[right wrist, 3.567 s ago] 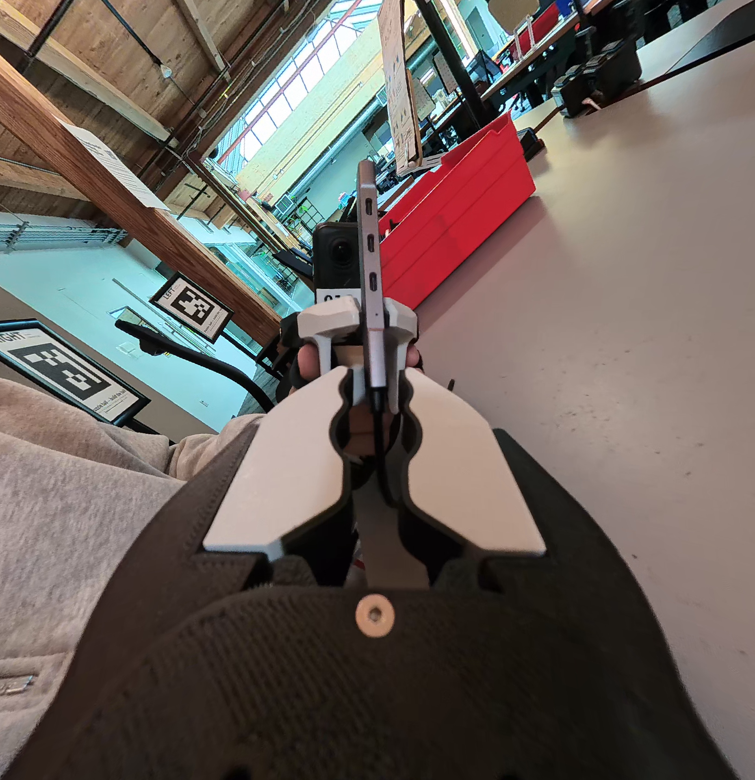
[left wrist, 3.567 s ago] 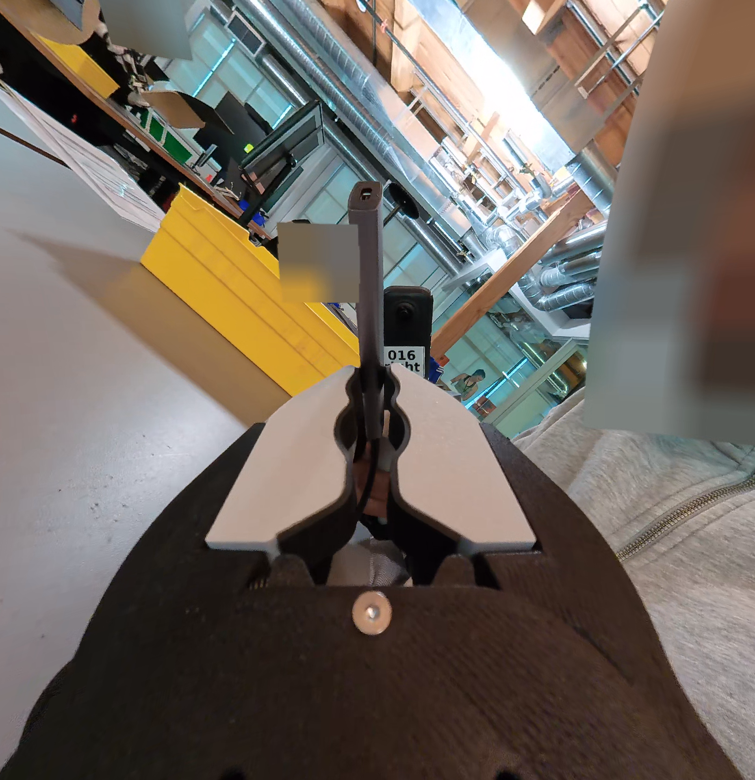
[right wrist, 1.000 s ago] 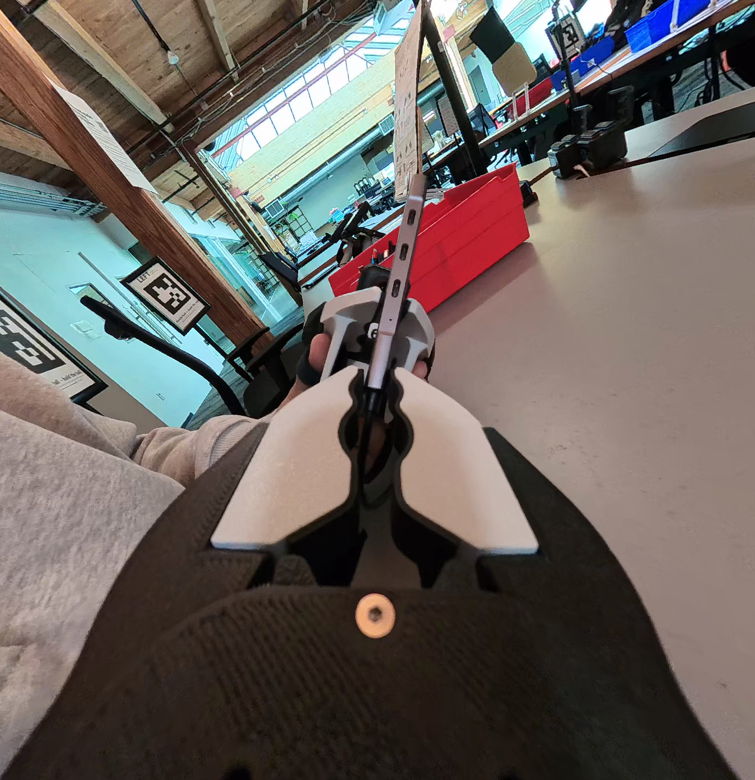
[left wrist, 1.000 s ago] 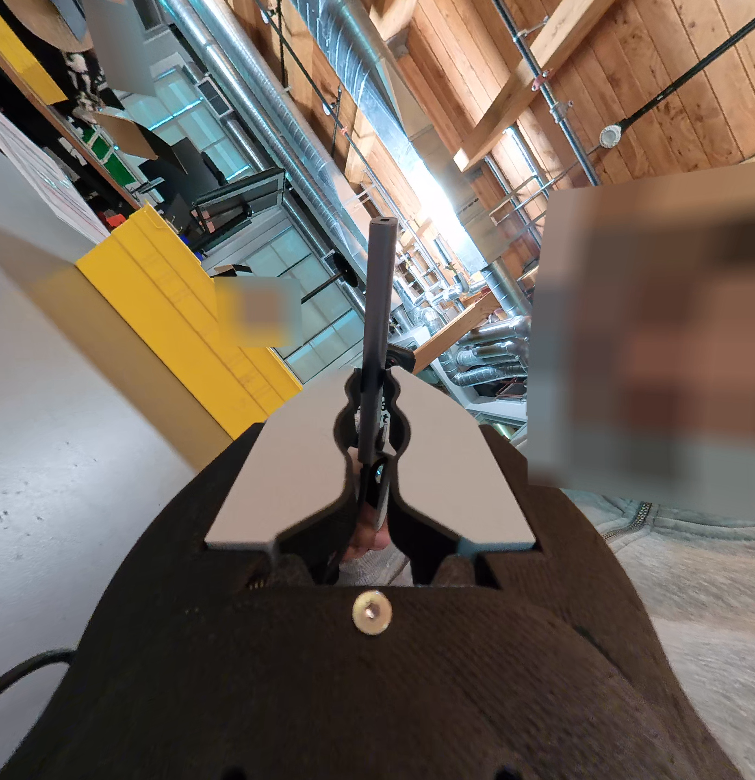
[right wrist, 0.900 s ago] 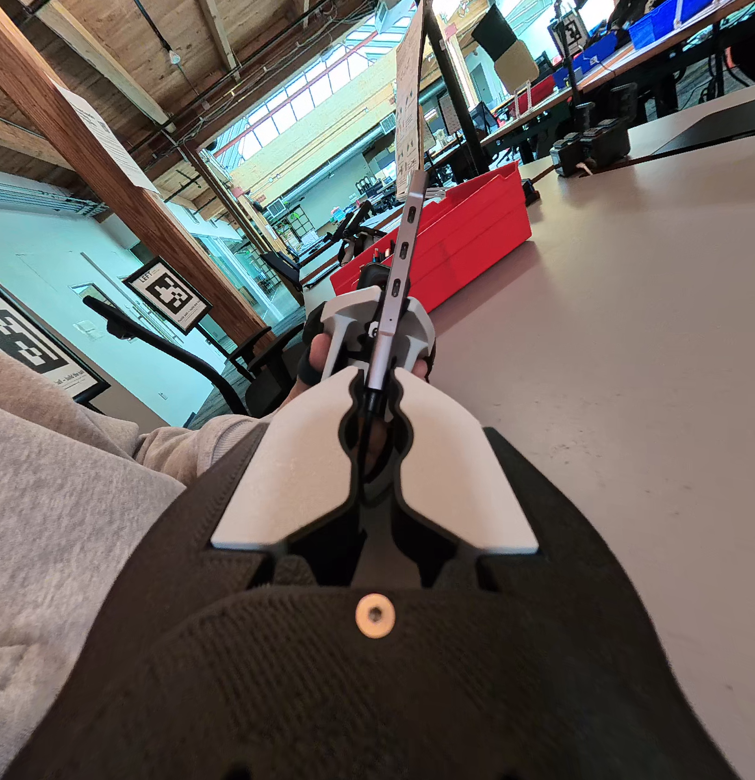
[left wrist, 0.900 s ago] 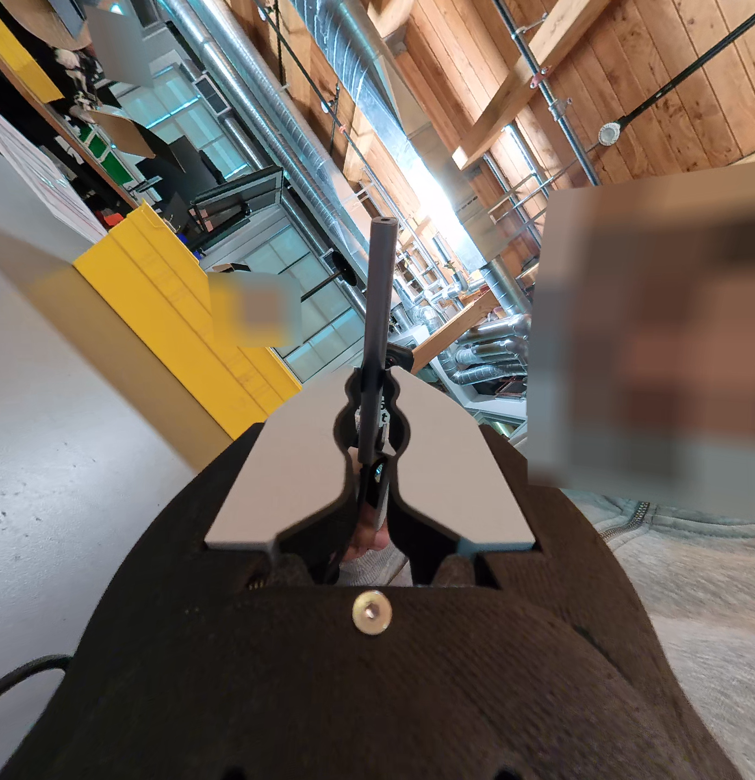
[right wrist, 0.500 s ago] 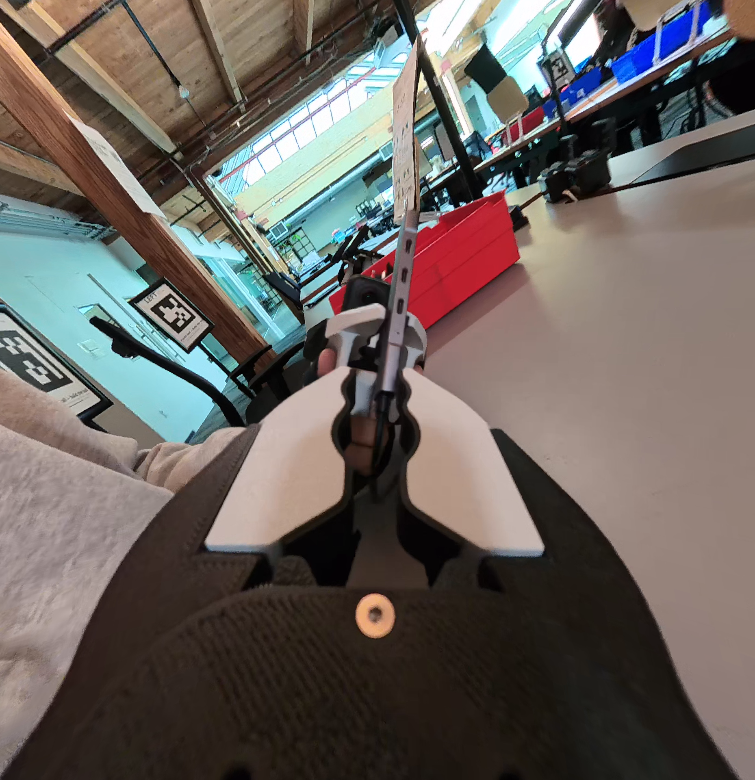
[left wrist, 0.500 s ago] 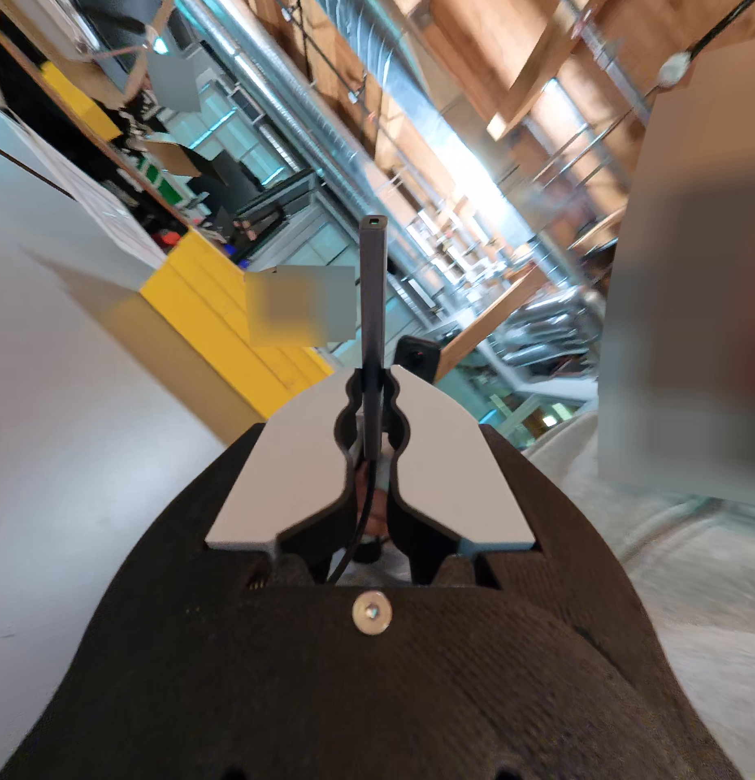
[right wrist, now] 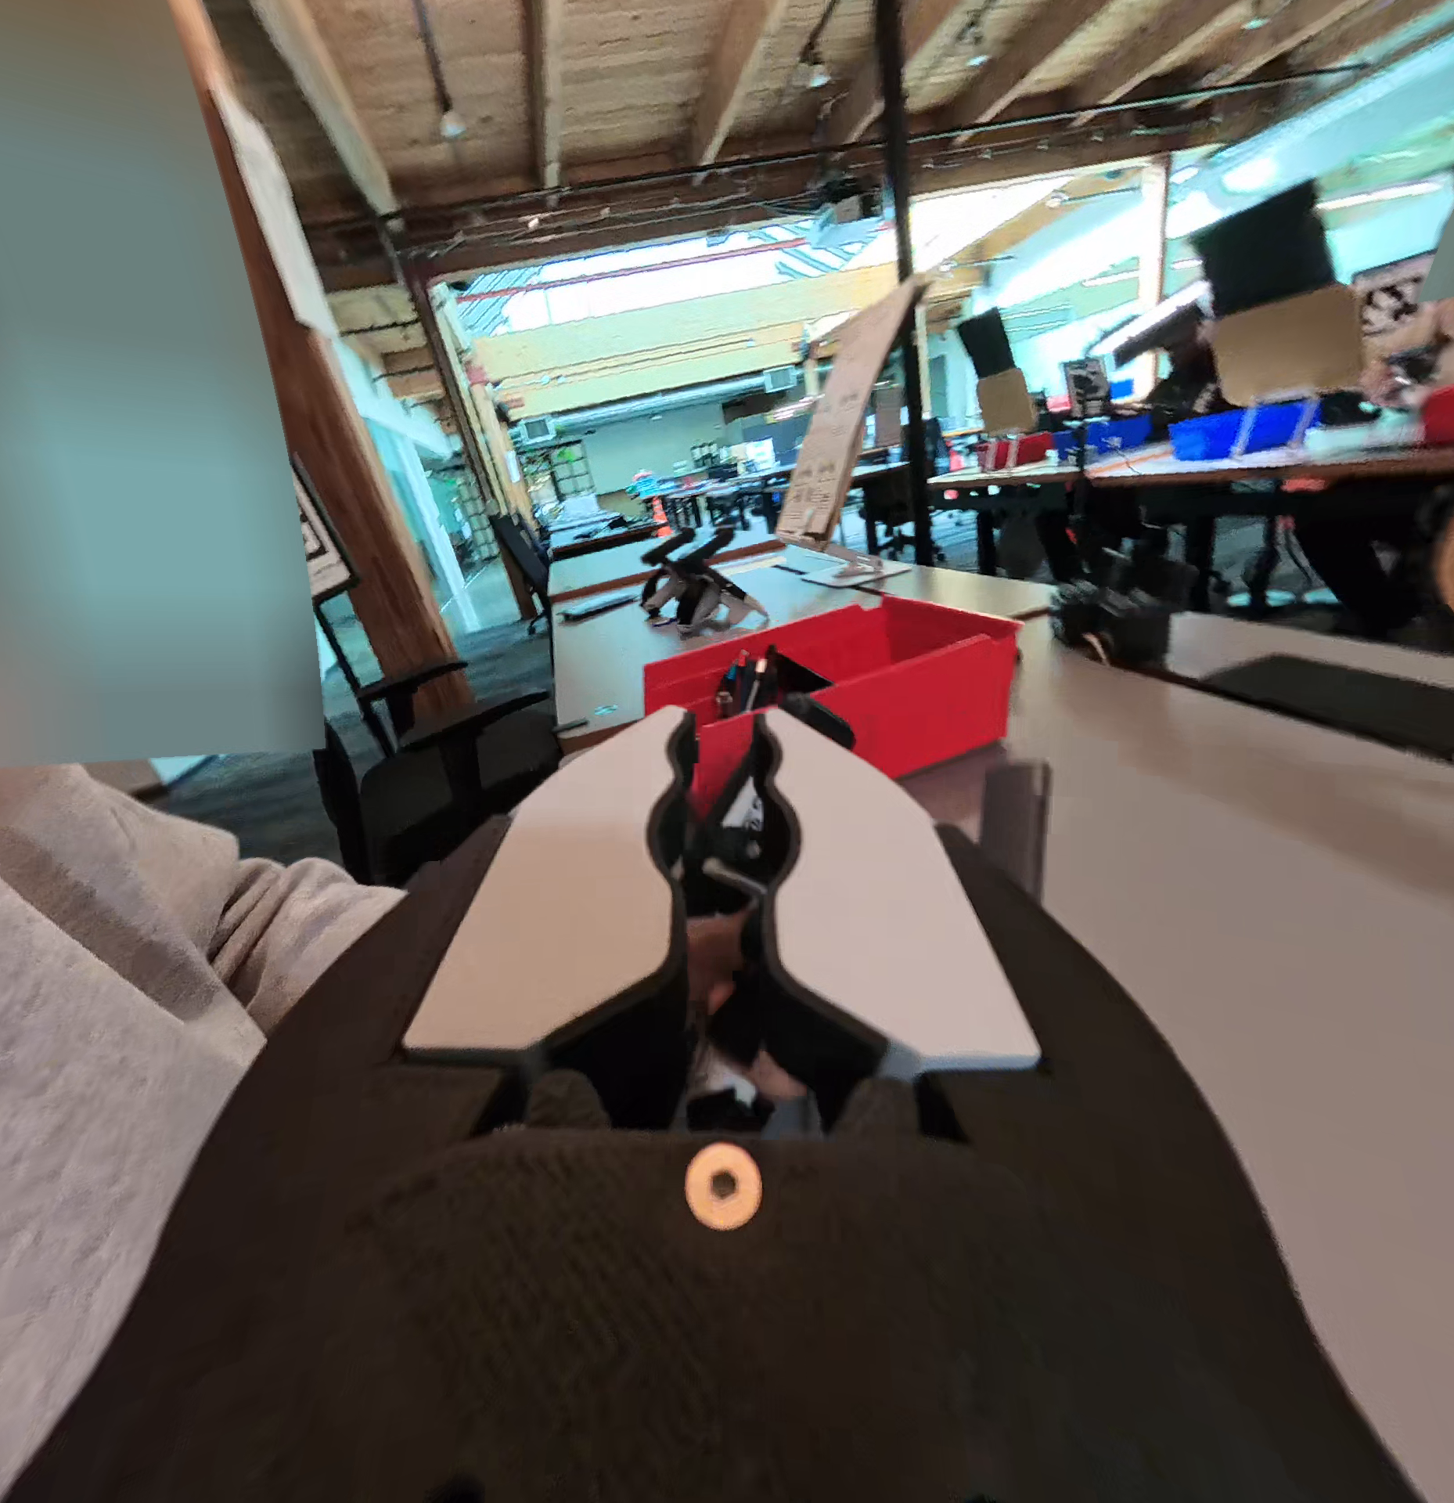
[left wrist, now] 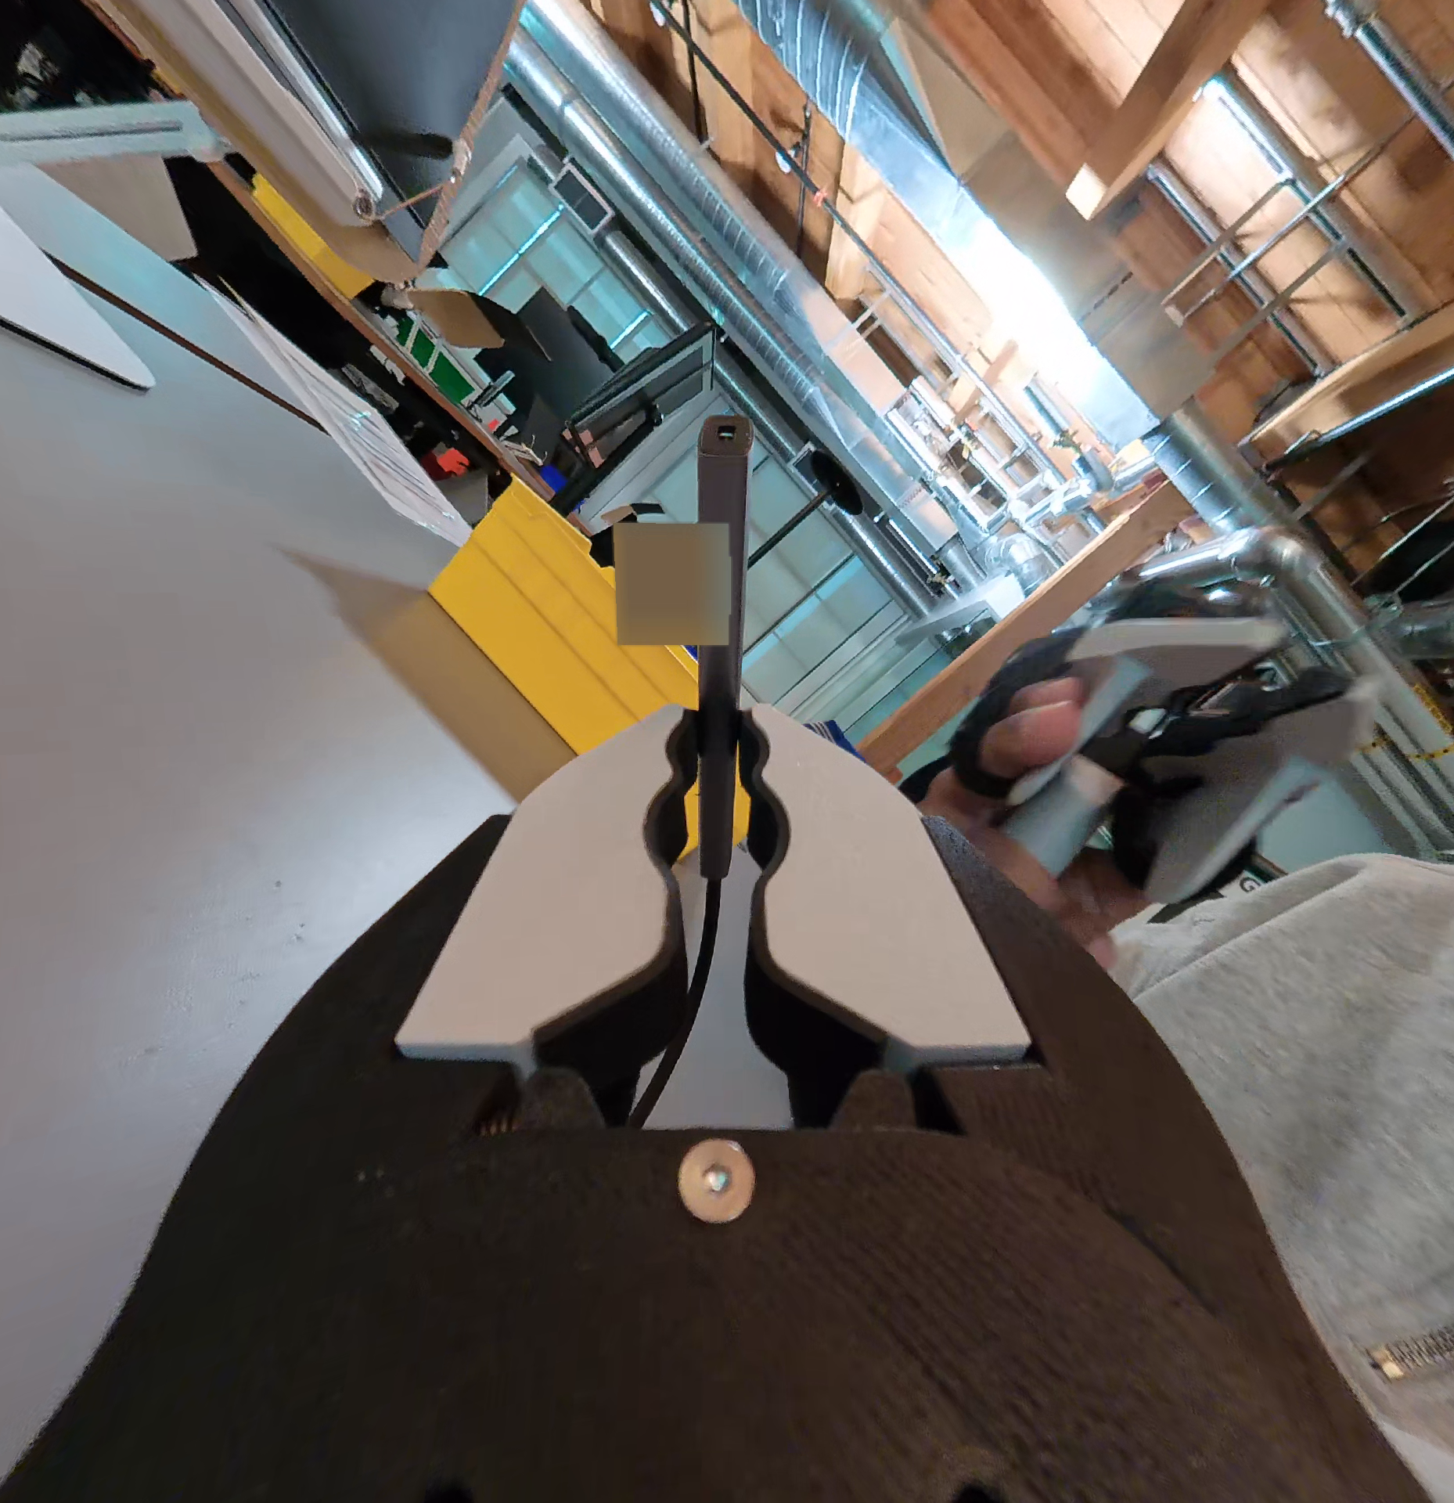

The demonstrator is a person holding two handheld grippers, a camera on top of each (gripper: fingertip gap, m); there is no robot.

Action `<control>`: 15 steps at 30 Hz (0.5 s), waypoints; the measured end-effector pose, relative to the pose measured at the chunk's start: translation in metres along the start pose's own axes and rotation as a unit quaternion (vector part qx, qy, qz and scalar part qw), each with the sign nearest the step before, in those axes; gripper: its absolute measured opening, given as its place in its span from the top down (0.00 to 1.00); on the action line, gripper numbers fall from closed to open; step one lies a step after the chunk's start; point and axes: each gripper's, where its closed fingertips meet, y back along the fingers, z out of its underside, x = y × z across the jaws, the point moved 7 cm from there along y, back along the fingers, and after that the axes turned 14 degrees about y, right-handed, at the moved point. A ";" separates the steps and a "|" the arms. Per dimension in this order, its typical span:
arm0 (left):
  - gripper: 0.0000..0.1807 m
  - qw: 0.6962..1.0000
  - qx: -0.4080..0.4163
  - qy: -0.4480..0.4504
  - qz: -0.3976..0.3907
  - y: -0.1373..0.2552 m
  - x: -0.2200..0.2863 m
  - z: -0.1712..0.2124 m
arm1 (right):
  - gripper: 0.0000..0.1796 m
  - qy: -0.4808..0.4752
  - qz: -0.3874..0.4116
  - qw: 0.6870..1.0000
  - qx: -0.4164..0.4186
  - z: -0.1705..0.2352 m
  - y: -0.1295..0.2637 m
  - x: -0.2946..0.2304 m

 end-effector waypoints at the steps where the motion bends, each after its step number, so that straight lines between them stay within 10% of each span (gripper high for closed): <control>1: 0.94 1.000 0.002 -0.001 -0.001 0.001 0.000 0.000 | 0.93 0.017 -0.018 1.000 -0.005 -0.007 -0.012 -0.003; 15: 0.95 0.998 0.028 0.026 -0.043 0.010 -0.015 -0.005 | 0.88 0.290 -0.183 0.921 -0.185 -0.036 -0.236 -0.060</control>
